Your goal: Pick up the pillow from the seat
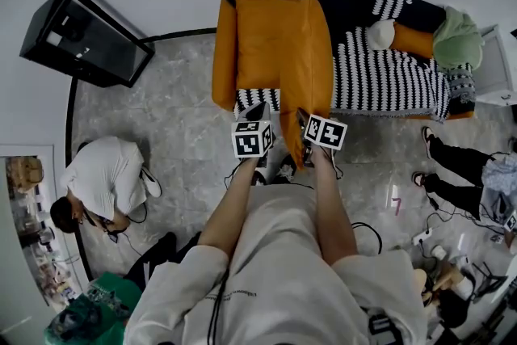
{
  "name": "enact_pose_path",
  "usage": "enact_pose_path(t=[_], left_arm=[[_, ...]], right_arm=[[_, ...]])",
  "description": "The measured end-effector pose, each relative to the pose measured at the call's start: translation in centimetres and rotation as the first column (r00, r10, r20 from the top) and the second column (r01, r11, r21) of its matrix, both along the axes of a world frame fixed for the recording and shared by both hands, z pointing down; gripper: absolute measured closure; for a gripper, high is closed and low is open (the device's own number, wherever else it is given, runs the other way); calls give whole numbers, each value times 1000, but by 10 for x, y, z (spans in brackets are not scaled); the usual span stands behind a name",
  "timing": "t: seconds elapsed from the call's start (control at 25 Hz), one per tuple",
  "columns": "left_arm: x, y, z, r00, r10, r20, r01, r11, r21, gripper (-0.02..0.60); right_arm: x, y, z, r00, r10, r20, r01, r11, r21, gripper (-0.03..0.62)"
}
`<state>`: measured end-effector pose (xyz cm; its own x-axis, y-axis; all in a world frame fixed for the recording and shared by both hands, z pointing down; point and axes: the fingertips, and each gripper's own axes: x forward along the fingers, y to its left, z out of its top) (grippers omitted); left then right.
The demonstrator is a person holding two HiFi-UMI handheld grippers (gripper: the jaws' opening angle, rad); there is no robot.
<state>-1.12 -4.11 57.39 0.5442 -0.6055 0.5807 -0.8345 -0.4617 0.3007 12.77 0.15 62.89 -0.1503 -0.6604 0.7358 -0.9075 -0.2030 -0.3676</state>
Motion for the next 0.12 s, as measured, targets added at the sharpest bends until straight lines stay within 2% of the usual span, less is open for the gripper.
enact_pose_path(t=[0.12], left_arm=[[-6, -3, 1, 1000, -16, -10, 16, 1000, -6, 572]], right_arm=[[-6, -2, 0, 1000, -9, -4, 9, 1000, -2, 299]])
